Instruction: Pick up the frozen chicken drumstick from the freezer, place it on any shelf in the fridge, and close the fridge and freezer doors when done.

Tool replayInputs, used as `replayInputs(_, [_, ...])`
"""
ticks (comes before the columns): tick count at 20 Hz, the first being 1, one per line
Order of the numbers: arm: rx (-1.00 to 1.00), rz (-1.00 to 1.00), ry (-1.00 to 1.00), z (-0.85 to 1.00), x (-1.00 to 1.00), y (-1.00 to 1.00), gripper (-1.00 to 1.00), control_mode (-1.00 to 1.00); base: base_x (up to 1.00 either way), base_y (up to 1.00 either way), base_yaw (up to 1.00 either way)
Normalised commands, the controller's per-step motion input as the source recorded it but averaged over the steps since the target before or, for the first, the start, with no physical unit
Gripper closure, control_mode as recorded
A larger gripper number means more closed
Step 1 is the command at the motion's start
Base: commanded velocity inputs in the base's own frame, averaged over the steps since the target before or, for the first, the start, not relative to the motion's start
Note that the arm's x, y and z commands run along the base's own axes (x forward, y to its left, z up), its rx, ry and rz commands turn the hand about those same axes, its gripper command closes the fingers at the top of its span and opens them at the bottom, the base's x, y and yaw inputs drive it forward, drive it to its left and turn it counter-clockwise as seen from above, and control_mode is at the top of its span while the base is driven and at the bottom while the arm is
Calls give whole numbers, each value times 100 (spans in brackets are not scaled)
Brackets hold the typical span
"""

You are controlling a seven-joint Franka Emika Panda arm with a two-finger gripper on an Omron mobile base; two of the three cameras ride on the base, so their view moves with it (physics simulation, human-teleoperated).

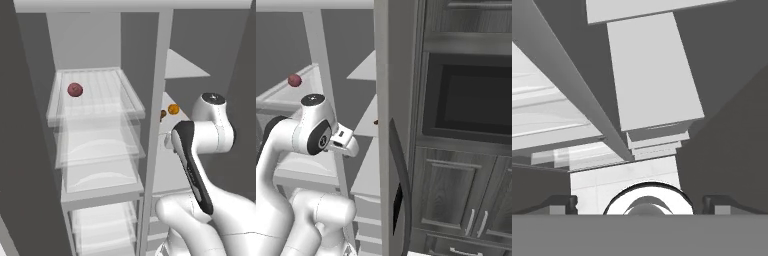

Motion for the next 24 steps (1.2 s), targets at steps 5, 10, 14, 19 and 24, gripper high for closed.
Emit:
replayInputs(5, [0,0,0,0,0,0,-100,100,0,-25,0])
replayInputs(10, [0,0,0,0,0,0,-100,100,7,-18,0])
replayInputs(14, [0,0,0,0,0,0,-100,100,11,-21,0])
replayInputs(19, [0,-6,-14,1,29,-18,-100,-100,4,-5,0])
replayInputs(24, [9,-14,-22,12,45,-24,-100,-100,0,0,0])
